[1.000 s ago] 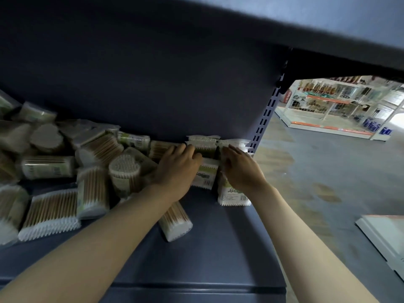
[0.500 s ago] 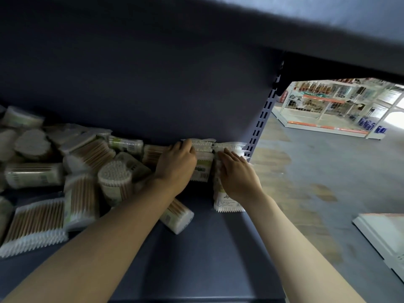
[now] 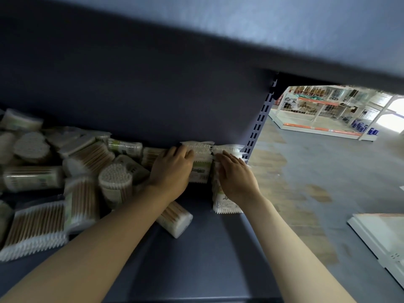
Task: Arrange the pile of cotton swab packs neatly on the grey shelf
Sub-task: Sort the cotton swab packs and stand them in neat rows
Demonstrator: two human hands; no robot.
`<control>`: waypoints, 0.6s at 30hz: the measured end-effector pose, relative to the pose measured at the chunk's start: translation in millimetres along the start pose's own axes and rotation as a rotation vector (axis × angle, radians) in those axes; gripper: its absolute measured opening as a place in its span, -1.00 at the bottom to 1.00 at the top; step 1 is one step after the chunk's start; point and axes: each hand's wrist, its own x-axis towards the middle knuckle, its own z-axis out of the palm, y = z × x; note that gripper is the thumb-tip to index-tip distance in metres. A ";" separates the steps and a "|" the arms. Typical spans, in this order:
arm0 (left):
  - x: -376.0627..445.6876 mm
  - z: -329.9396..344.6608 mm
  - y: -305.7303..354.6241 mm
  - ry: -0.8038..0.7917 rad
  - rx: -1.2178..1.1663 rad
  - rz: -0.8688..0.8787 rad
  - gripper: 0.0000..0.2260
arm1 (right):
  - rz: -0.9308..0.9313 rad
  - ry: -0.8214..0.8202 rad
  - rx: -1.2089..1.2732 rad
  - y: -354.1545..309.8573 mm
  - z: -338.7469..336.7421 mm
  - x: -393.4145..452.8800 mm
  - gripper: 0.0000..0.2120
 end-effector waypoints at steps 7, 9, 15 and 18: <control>-14.1 -22.7 -17.5 0.163 -0.123 -0.013 -0.65 | 0.033 0.164 0.119 -10.7 -12.0 -5.3 -0.60; -19.1 -27.4 -25.4 0.208 -0.131 -0.003 -0.69 | 0.012 0.226 0.135 -19.2 -14.7 -7.7 -0.60; -49.0 -47.4 -60.7 0.259 -0.141 -0.058 -0.87 | -0.093 0.276 0.195 -53.9 -17.9 -20.1 -0.59; -70.6 -56.8 -77.7 0.257 -0.139 -0.057 -0.88 | -0.119 0.248 0.253 -73.2 -12.5 -27.5 -0.63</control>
